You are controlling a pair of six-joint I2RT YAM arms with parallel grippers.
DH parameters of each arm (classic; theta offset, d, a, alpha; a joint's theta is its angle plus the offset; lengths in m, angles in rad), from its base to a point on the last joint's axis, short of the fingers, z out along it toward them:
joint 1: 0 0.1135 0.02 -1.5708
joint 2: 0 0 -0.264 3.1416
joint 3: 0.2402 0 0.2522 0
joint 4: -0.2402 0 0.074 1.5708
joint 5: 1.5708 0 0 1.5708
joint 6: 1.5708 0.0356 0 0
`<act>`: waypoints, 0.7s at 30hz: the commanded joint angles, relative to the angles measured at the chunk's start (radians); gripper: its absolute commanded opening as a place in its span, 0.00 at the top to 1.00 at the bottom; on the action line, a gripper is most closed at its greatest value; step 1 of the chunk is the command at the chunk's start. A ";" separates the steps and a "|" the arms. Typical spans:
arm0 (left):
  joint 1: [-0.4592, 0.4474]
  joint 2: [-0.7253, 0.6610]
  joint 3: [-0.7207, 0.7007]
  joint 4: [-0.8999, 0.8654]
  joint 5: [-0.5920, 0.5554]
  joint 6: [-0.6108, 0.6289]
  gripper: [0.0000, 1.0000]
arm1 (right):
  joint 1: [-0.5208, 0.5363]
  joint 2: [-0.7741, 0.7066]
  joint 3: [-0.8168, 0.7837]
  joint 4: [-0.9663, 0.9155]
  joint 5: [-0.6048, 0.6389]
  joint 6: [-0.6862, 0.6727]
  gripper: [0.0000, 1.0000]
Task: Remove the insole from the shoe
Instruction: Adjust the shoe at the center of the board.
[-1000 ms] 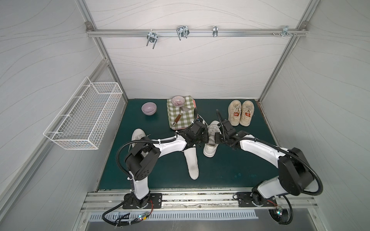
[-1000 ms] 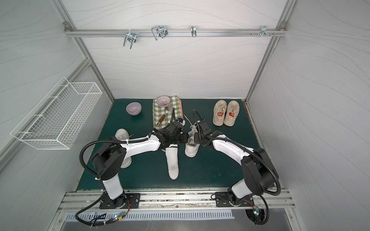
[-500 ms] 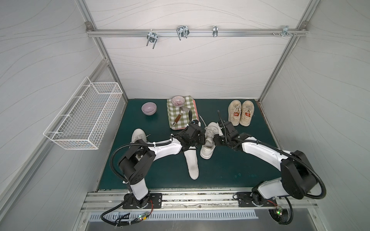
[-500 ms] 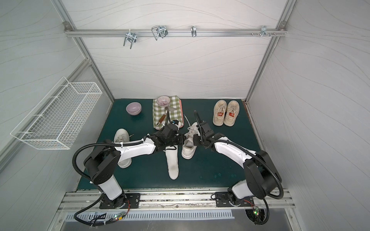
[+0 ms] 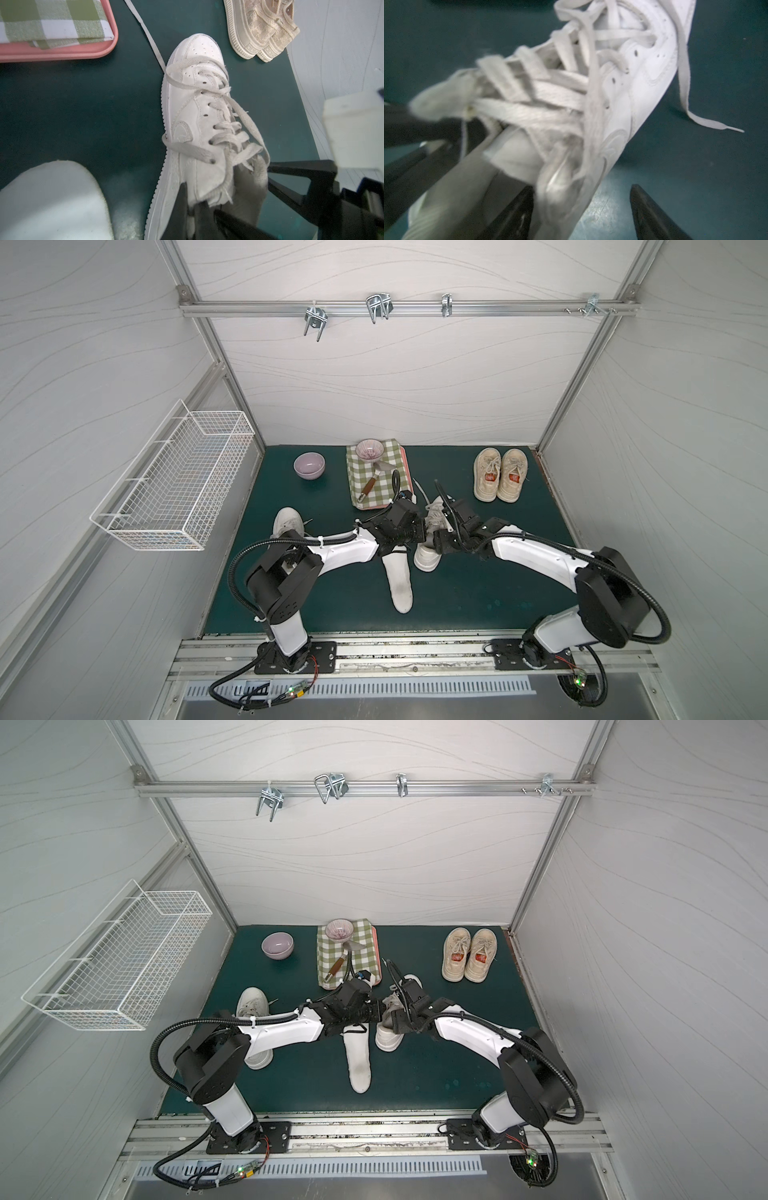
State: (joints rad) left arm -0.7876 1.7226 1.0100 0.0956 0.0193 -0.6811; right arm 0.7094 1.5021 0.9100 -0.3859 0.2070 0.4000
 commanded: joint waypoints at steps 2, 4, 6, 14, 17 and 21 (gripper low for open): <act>-0.005 -0.029 -0.004 0.024 0.038 0.017 0.89 | 0.003 0.021 0.016 -0.092 0.168 0.027 0.27; -0.004 -0.030 -0.007 0.025 0.057 0.044 0.84 | 0.000 0.001 0.024 -0.078 0.182 0.024 0.29; -0.005 -0.030 -0.009 0.022 0.076 0.076 0.78 | -0.005 -0.025 0.030 -0.057 0.183 0.017 0.34; -0.004 -0.006 0.029 0.016 0.166 0.180 0.59 | -0.056 -0.051 0.057 -0.002 0.130 0.014 0.52; -0.005 -0.001 0.042 0.019 0.184 0.204 0.53 | -0.062 -0.054 0.057 0.012 0.109 0.014 0.56; -0.004 0.024 0.085 0.000 0.195 0.231 0.45 | -0.064 -0.056 0.050 0.024 0.099 0.016 0.58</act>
State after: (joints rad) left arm -0.7883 1.7248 1.0271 0.0853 0.1852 -0.4953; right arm 0.6521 1.4757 0.9451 -0.3927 0.3119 0.4118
